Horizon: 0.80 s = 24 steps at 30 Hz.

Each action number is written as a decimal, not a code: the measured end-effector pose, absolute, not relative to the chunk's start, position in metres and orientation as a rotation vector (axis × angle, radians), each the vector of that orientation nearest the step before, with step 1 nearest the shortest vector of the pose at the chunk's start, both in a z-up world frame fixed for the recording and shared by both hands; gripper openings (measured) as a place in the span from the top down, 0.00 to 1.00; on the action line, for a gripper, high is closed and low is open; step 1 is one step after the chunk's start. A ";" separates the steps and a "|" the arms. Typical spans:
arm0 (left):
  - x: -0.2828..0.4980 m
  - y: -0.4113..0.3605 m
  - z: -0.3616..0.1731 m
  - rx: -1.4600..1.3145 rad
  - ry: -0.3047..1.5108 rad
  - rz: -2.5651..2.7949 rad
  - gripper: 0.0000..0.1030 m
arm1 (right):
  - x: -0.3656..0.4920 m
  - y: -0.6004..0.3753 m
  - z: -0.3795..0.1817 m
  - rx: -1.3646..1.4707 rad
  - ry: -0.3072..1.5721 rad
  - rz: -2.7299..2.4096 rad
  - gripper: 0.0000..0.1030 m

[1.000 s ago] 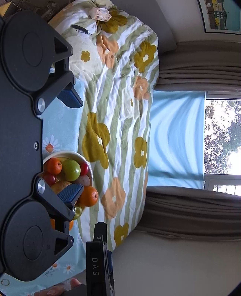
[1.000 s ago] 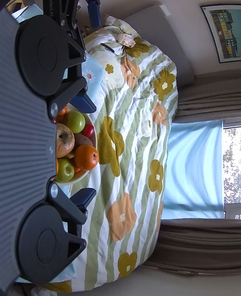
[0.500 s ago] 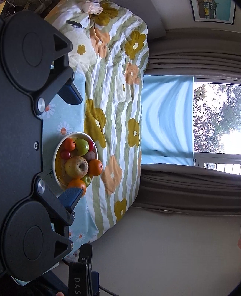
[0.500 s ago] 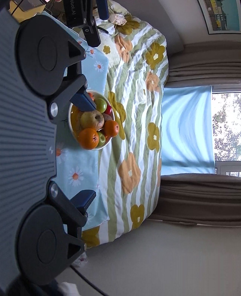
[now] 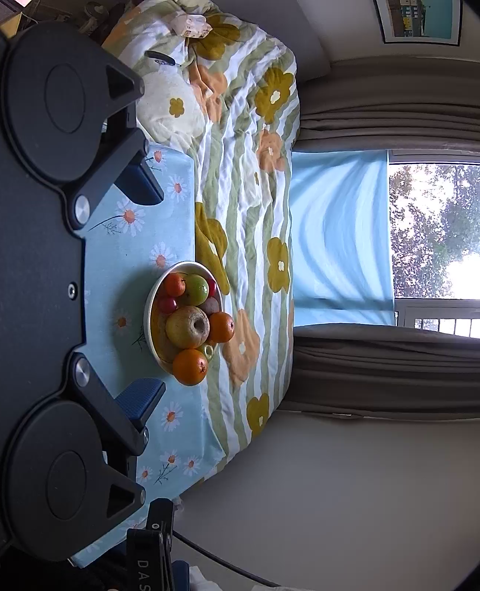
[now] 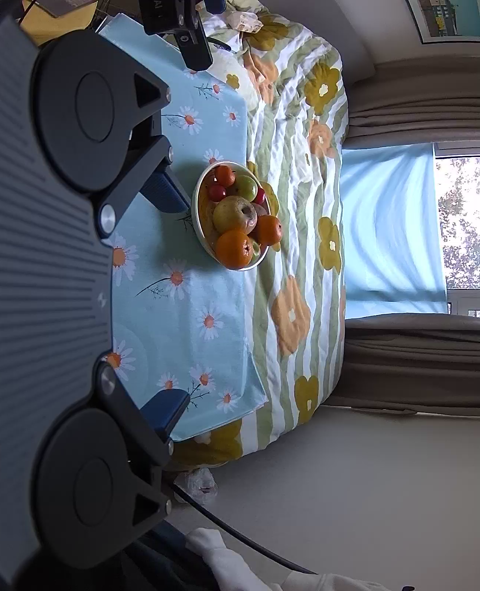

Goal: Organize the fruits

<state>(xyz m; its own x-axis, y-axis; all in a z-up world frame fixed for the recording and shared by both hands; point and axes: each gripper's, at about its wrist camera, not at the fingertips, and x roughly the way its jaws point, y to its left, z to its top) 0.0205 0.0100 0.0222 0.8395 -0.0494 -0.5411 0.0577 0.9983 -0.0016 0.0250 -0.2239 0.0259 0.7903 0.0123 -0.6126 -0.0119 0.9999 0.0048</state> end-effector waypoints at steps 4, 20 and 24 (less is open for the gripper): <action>0.020 0.009 0.023 0.016 0.572 -0.055 0.01 | 0.025 -0.225 0.025 -0.006 0.672 0.012 0.00; 0.016 0.009 0.024 0.021 0.572 -0.048 0.01 | 0.026 -0.223 0.023 -0.007 0.684 0.019 0.00; 0.015 0.009 0.024 0.023 0.573 -0.048 0.01 | 0.026 -0.222 0.024 -0.006 0.686 0.018 0.00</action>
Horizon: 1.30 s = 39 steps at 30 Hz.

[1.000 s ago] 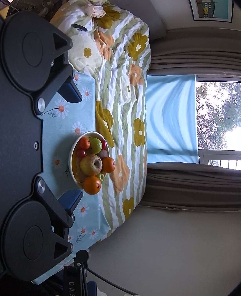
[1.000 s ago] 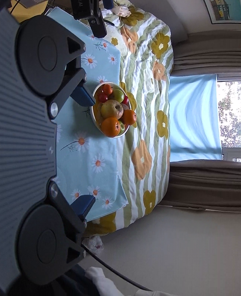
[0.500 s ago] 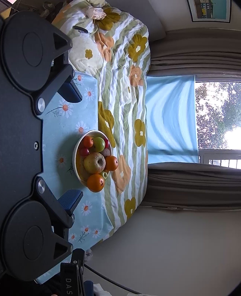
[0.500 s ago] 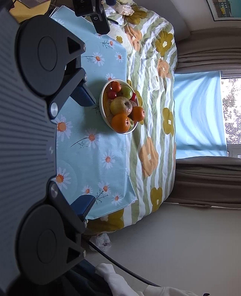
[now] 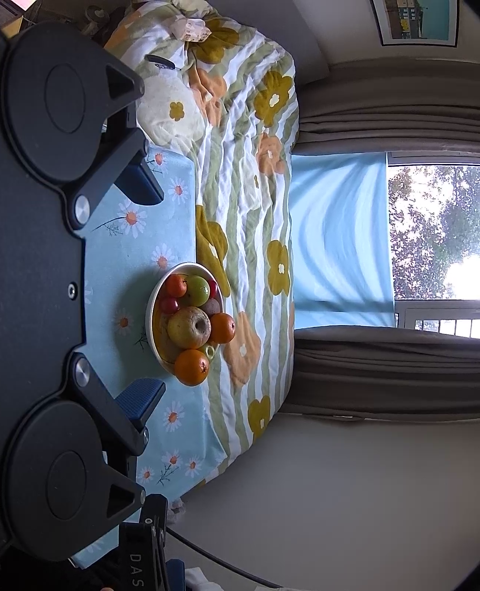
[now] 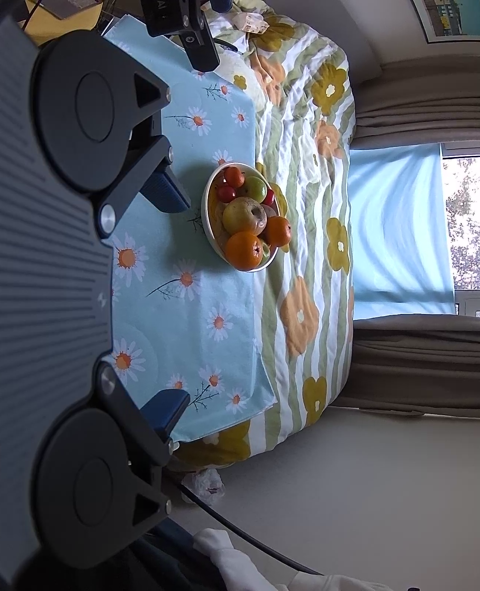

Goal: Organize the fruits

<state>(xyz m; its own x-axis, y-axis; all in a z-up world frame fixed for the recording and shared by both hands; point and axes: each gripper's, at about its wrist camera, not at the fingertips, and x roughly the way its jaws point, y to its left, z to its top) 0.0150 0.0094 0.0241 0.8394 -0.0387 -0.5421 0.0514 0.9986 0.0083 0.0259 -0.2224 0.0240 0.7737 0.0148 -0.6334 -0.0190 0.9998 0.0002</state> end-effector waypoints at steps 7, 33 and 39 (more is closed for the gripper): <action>0.015 0.011 0.023 0.029 0.576 -0.046 0.01 | 0.024 -0.217 0.023 -0.004 0.692 0.014 0.00; 0.012 0.013 0.022 0.022 0.590 -0.050 0.01 | 0.020 -0.214 0.024 0.005 0.689 0.008 0.00; 0.012 0.014 0.022 0.018 0.594 -0.047 0.01 | 0.019 -0.214 0.024 0.007 0.690 0.010 0.00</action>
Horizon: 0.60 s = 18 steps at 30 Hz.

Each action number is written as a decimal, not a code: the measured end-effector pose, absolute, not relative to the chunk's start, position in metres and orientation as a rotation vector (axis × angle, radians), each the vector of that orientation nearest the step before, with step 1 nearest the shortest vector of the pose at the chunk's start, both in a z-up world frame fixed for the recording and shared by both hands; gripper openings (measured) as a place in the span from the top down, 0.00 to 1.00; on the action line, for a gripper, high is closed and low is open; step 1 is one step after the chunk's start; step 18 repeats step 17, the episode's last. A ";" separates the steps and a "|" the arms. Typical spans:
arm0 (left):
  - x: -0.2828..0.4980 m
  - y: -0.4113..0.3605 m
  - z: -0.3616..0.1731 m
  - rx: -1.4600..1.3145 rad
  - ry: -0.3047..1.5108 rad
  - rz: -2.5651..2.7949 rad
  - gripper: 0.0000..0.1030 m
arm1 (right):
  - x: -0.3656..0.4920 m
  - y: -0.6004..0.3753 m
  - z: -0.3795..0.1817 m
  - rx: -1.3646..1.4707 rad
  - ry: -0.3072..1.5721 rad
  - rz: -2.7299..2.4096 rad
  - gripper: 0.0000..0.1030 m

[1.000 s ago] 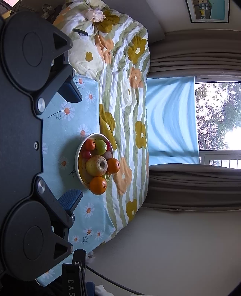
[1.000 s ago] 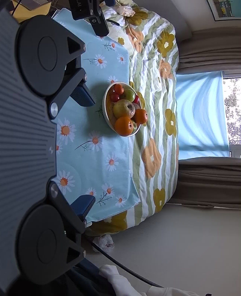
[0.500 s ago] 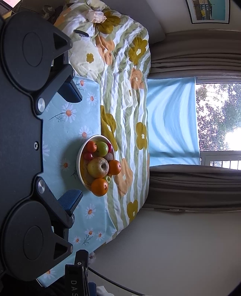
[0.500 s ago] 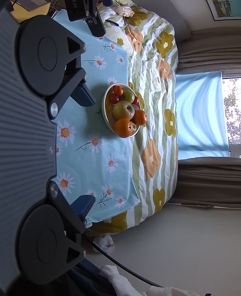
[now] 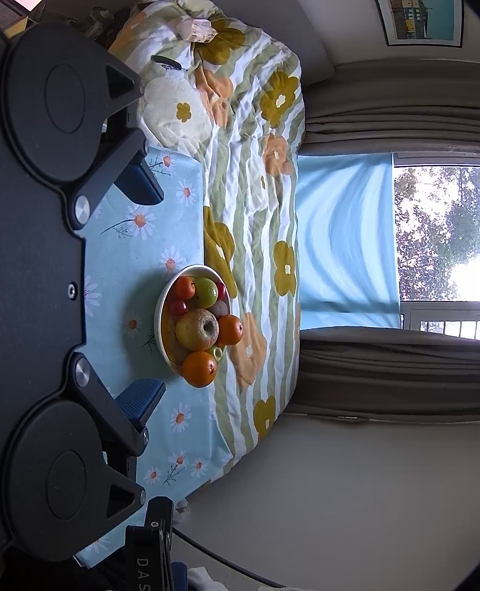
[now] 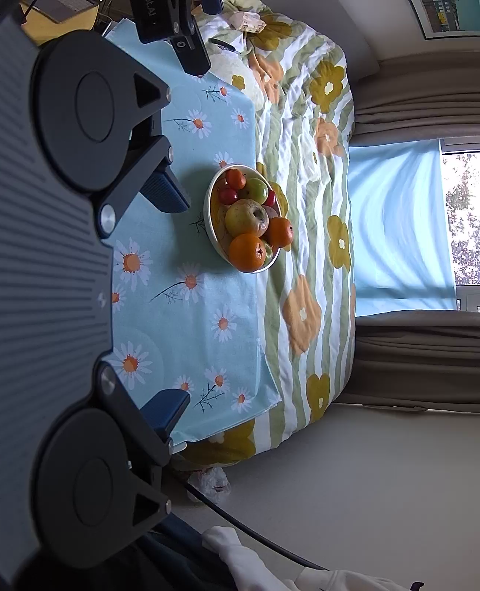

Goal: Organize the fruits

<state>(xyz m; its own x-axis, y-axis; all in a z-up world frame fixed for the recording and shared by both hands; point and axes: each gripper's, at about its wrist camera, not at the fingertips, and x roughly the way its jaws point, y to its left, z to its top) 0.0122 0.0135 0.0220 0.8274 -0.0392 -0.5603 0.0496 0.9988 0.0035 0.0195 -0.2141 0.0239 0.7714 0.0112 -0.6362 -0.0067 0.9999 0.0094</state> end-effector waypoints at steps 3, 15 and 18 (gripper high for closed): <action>0.011 0.014 0.021 0.019 0.599 -0.035 0.01 | 0.019 -0.214 0.024 0.007 0.689 0.008 0.00; 0.010 0.013 0.020 0.022 0.594 -0.045 0.01 | 0.019 -0.217 0.025 0.012 0.686 0.004 0.00; 0.010 0.013 0.020 0.021 0.591 -0.046 0.01 | 0.019 -0.217 0.025 0.012 0.687 0.006 0.00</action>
